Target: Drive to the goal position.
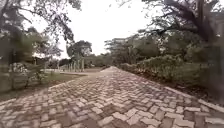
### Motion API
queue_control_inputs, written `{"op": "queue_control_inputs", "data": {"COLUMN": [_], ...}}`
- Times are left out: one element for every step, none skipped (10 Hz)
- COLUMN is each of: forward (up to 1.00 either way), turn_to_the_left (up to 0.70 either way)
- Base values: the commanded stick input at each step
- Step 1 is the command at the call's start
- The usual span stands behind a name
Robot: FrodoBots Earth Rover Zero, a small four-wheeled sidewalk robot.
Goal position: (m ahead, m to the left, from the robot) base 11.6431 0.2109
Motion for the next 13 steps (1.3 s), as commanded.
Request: {"op": "queue_control_inputs", "data": {"forward": [0.70, 0.70, 0.70, 0.70, 0.70, 0.70, 0.70, 0.70, 0.70, 0.70, 0.70, 0.70, 0.70], "turn_to_the_left": [0.00, 0.00, 0.00, 0.00, 0.00, 0.00, 0.00, 0.00, 0.00, 0.00, 0.00, 0.00, 0.00]}}
